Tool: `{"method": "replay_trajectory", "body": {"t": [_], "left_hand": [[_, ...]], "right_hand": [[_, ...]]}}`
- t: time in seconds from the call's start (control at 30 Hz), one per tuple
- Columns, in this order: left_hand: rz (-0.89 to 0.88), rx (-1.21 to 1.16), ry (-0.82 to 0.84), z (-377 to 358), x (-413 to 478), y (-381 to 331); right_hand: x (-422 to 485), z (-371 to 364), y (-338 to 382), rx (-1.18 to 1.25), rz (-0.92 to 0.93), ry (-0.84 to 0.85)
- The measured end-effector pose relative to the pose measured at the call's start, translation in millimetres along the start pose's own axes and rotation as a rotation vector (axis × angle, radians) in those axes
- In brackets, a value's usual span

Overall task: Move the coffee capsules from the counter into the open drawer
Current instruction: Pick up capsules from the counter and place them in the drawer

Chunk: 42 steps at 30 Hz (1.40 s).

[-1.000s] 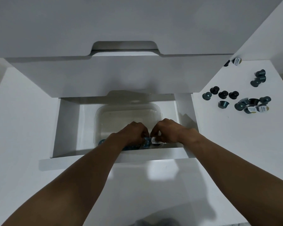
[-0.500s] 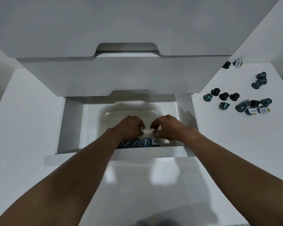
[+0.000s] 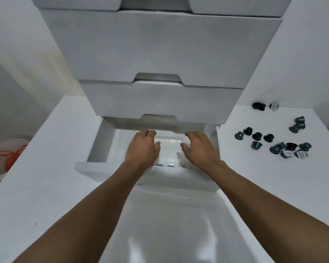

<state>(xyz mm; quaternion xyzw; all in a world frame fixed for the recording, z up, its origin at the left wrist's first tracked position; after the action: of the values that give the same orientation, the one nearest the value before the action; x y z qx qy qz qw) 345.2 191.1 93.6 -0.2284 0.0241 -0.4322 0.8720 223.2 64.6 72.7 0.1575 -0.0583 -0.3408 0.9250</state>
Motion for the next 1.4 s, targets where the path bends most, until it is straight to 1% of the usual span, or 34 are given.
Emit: {"method": "replay_trajectory", "body": {"t": [0.07, 0.2, 0.37, 0.5, 0.7, 0.93, 1.13, 1.4], "left_hand": [[-0.067, 0.021, -0.117, 20, -14, -14], [-0.186, 0.070, -0.228, 49, -36, -41], [-0.329, 0.104, -0.281, 76, -67, -70], [-0.409, 0.104, -0.277, 86, -100, -90], [-0.475, 0.022, -0.256, 86, -149, -133], [-0.561, -0.078, -0.199, 65, -171, -195], [-0.598, -0.089, -0.197, 41, -163, -244], [-0.492, -0.065, -0.228, -11, -123, -299]], "right_hand": [[-13, 18, 4, -0.015, 0.024, -0.081], [-47, 51, 7, -0.016, 0.022, -0.212], [-99, 86, 2, -0.010, -0.025, -0.316], [-160, 107, -7, 0.027, -0.096, -0.413], [-238, 123, -31, 0.008, -0.193, -0.431], [-283, 147, -72, 0.020, -0.258, -0.492], [-290, 160, -124, 0.051, -0.277, -0.504], [-257, 185, -209, 0.098, -0.209, -0.494]]}}
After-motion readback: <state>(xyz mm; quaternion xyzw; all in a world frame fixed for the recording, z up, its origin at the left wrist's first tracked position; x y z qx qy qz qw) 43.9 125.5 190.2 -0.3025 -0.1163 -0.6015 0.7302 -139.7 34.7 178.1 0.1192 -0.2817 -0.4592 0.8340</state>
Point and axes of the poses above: each hand's wrist, its own x-axis towards the middle knuckle, its own z-axis out of the back of the hand, y = z × x, the point moved 8 cm from there along x, towards the middle knuckle, and after that the axes turned 4 degrees about -x, right-handed, at the moved point
